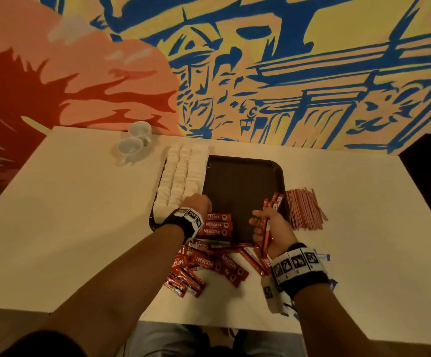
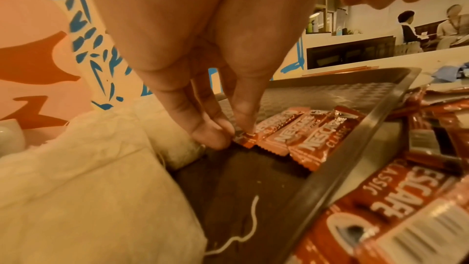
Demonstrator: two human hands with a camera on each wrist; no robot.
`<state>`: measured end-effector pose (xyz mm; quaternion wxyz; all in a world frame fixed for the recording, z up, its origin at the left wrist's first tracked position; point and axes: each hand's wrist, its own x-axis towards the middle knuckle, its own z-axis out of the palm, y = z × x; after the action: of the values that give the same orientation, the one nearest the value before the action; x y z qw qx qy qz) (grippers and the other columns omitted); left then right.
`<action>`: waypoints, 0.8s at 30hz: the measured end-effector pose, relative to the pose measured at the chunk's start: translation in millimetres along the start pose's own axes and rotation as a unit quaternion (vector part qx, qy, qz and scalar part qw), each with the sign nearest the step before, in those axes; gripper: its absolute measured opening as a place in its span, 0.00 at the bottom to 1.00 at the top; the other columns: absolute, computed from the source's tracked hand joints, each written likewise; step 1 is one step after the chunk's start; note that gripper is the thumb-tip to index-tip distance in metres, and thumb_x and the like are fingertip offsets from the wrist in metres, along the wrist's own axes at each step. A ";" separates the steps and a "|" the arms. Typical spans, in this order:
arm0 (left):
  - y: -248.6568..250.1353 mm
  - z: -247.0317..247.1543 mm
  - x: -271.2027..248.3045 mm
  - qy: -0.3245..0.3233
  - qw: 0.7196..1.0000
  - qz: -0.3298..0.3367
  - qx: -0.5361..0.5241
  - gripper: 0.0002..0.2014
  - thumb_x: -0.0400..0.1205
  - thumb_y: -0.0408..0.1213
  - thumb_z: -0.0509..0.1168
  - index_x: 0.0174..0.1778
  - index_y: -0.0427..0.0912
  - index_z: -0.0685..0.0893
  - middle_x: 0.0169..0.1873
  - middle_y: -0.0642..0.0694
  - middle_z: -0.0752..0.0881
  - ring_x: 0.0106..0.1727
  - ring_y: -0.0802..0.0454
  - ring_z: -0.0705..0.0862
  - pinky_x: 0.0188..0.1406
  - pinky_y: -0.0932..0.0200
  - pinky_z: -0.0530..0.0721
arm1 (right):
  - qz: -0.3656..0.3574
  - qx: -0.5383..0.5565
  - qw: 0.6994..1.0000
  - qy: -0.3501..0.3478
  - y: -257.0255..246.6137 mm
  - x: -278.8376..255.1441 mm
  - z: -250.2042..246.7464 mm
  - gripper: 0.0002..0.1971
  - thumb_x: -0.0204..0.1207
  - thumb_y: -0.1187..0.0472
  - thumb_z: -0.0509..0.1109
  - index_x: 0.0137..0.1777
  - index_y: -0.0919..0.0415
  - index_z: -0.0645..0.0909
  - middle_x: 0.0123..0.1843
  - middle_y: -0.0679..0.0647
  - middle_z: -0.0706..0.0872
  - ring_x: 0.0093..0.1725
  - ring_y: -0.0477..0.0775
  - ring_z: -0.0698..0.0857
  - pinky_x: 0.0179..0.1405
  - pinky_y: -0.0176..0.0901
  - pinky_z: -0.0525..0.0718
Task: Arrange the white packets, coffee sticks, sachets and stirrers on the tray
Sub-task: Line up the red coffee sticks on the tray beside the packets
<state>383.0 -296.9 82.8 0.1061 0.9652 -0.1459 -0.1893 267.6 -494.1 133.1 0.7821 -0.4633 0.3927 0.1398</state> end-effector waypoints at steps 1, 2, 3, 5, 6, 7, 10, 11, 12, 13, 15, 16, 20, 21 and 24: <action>-0.3 -0.6 -0.2 0.000 1.000 0.000 -0.001 0.12 0.84 0.32 0.65 0.54 0.51 0.91 0.59 0.46 0.88 0.57 0.45 0.87 0.59 0.54 0.86 | 0.000 0.003 1.000 -0.005 0.7 0.1 2.4 0.07 0.81 0.61 0.70 0.55 0.62 0.83 0.38 0.56 0.85 0.25 0.47 0.74 0.19 0.37 0.71; -0.3 -1.6 -0.7 -0.002 1.000 0.001 -0.003 0.12 0.84 0.32 0.66 0.55 0.51 0.91 0.60 0.47 0.88 0.58 0.45 0.87 0.59 0.55 0.86 | 0.000 0.004 1.000 -0.010 1.2 -0.1 4.5 0.09 0.81 0.60 0.68 0.57 0.63 0.83 0.38 0.56 0.85 0.26 0.47 0.75 0.19 0.38 0.72; -0.5 -2.8 -1.1 -0.004 1.000 0.002 -0.006 0.12 0.84 0.32 0.66 0.56 0.51 0.91 0.60 0.47 0.88 0.59 0.46 0.87 0.59 0.56 0.85 | 0.000 0.006 1.000 -0.015 1.2 -0.4 6.7 0.11 0.82 0.59 0.66 0.59 0.64 0.82 0.39 0.57 0.85 0.26 0.47 0.75 0.20 0.38 0.72; -0.3 -6.6 -2.9 0.004 1.000 0.002 -0.021 0.13 0.84 0.31 0.67 0.57 0.51 0.91 0.62 0.48 0.87 0.61 0.47 0.86 0.61 0.57 0.83 | 0.000 0.008 1.000 -0.021 -1.3 -2.5 11.0 0.14 0.84 0.58 0.63 0.61 0.66 0.82 0.40 0.58 0.85 0.26 0.48 0.75 0.21 0.39 0.73; -0.2 -9.5 -4.9 0.013 0.999 0.000 -0.031 0.13 0.84 0.31 0.67 0.57 0.51 0.91 0.63 0.48 0.86 0.61 0.47 0.85 0.63 0.58 0.82 | -0.003 0.006 1.000 -0.023 -3.8 -4.3 13.1 0.14 0.85 0.58 0.63 0.62 0.67 0.82 0.40 0.58 0.85 0.27 0.48 0.76 0.23 0.39 0.73; -0.1 -13.5 -7.3 0.027 0.999 -0.004 -0.045 0.13 0.84 0.31 0.67 0.57 0.51 0.91 0.63 0.48 0.86 0.62 0.48 0.85 0.64 0.58 0.82 | -0.010 0.003 1.000 -0.026 -6.8 -6.5 15.3 0.14 0.86 0.58 0.63 0.62 0.67 0.82 0.40 0.58 0.86 0.28 0.48 0.76 0.25 0.40 0.74; -0.6 -32.8 -16.6 0.088 0.987 -0.032 -0.128 0.11 0.85 0.33 0.66 0.54 0.52 0.91 0.60 0.49 0.88 0.54 0.50 0.86 0.60 0.57 0.84 | -0.052 0.000 0.998 -0.043 -17.3 -15.8 21.2 0.12 0.88 0.61 0.63 0.63 0.67 0.82 0.40 0.59 0.87 0.32 0.51 0.79 0.32 0.43 0.77; -1.0 -41.7 -21.4 0.108 0.978 -0.043 -0.173 0.11 0.85 0.33 0.66 0.53 0.52 0.91 0.57 0.49 0.89 0.49 0.52 0.87 0.54 0.59 0.85 | -0.066 0.000 0.997 -0.049 -20.3 -18.1 23.4 0.11 0.88 0.61 0.64 0.64 0.66 0.82 0.40 0.59 0.87 0.34 0.51 0.81 0.34 0.45 0.79; -1.4 -51.1 -27.1 0.125 0.967 -0.047 -0.219 0.10 0.84 0.34 0.66 0.52 0.52 0.91 0.54 0.49 0.90 0.45 0.53 0.87 0.50 0.60 0.85 | -0.079 0.003 0.995 -0.055 -23.1 -21.0 26.2 0.11 0.88 0.62 0.64 0.64 0.66 0.82 0.41 0.59 0.88 0.35 0.52 0.82 0.36 0.46 0.81; -1.9 -60.3 -33.6 0.141 0.956 -0.040 -0.255 0.10 0.84 0.34 0.67 0.51 0.52 0.91 0.51 0.50 0.90 0.43 0.55 0.87 0.49 0.61 0.85 | -0.092 0.009 0.994 -0.062 -25.7 -23.7 29.1 0.11 0.88 0.62 0.65 0.66 0.66 0.82 0.41 0.59 0.88 0.37 0.53 0.84 0.38 0.47 0.83; -2.1 -76.7 -48.5 0.170 0.931 -0.017 -0.324 0.08 0.82 0.35 0.69 0.49 0.53 0.91 0.47 0.52 0.91 0.44 0.55 0.88 0.51 0.58 0.87 | -0.118 0.025 0.990 -0.077 -30.6 -29.3 34.6 0.12 0.89 0.61 0.64 0.67 0.67 0.81 0.44 0.60 0.88 0.40 0.54 0.86 0.41 0.49 0.86; -1.5 -83.5 -56.7 0.180 0.915 -0.008 -0.360 0.08 0.82 0.35 0.70 0.47 0.54 0.91 0.46 0.52 0.91 0.45 0.54 0.89 0.52 0.55 0.88 | -0.130 0.031 0.987 -0.086 -32.7 -33.2 37.7 0.12 0.90 0.60 0.64 0.66 0.67 0.81 0.46 0.61 0.88 0.42 0.55 0.87 0.44 0.50 0.87; 7.5 -100.3 -91.6 0.185 0.850 0.022 -0.492 0.07 0.82 0.32 0.70 0.48 0.49 0.91 0.46 0.43 0.90 0.41 0.52 0.89 0.39 0.60 0.87 | -0.182 0.039 0.974 -0.128 -37.0 -53.4 55.6 0.16 0.91 0.54 0.60 0.64 0.66 0.80 0.50 0.62 0.89 0.47 0.59 0.90 0.51 0.57 0.90; 10.7 -102.8 -100.1 0.182 0.843 0.031 -0.506 0.07 0.82 0.32 0.70 0.50 0.47 0.91 0.45 0.43 0.90 0.39 0.53 0.88 0.37 0.62 0.85 | -0.188 0.042 0.972 -0.136 -37.4 -57.9 60.6 0.17 0.91 0.53 0.59 0.65 0.66 0.80 0.50 0.62 0.90 0.48 0.60 0.90 0.52 0.59 0.90; 19.0 -109.2 -121.1 0.175 0.838 0.059 -0.513 0.06 0.84 0.34 0.69 0.50 0.49 0.91 0.45 0.45 0.91 0.39 0.54 0.88 0.37 0.61 0.85 | -0.193 0.049 0.968 -0.150 -38.5 -71.5 73.8 0.21 0.91 0.48 0.59 0.66 0.65 0.81 0.54 0.62 0.93 0.48 0.60 0.91 0.53 0.61 0.90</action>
<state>314.5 -259.3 227.2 0.6204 0.7795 -0.0635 -0.0584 279.2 -442.6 229.4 0.8660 -0.4650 0.1805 0.0344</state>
